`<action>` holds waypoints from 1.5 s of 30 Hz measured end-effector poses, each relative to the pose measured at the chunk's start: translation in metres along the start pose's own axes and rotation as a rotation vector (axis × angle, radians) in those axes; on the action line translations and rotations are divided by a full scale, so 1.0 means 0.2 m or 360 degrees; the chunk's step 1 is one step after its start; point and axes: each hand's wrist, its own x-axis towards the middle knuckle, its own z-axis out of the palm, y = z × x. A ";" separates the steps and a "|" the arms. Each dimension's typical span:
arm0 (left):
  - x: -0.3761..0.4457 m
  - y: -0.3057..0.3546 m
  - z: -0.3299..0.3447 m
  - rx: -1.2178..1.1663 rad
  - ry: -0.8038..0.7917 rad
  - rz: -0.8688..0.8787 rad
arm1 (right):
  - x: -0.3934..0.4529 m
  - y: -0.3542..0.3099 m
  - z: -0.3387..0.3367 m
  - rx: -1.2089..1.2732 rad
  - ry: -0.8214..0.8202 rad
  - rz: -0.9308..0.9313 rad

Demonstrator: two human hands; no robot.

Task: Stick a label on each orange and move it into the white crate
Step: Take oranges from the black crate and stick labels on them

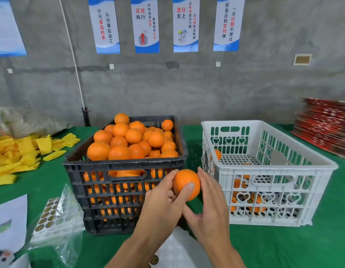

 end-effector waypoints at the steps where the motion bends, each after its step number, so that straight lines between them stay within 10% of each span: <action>1: 0.03 0.06 0.00 0.0073 -0.0055 0.0064 | 0.05 0.02 -0.02 -0.0044 0.0102 -0.0002; 9: 0.52 0.33 -0.21 0.0766 0.0176 0.0642 | 0.42 0.25 -0.18 -0.0546 0.0269 0.0225; 16: 0.84 0.23 -0.49 0.2152 -0.0463 -0.0814 | 0.33 0.31 -0.10 -0.0448 0.0034 -0.0163; 21: 0.82 0.19 -0.61 0.2162 -0.0528 -0.0818 | 0.15 0.24 0.02 -0.0188 -0.0135 -0.0536; 32: 0.45 0.11 -0.56 0.1051 0.0783 0.0456 | -0.33 0.19 0.14 0.0195 -0.1681 -0.0081; 39: 0.14 -0.02 -0.49 0.1184 0.0769 0.1319 | -0.37 0.17 0.12 -0.0402 -0.1556 -0.0073; 45: -0.06 -0.23 -0.46 0.1140 0.0553 0.1223 | -0.38 0.09 0.12 -0.0951 -0.1315 0.0143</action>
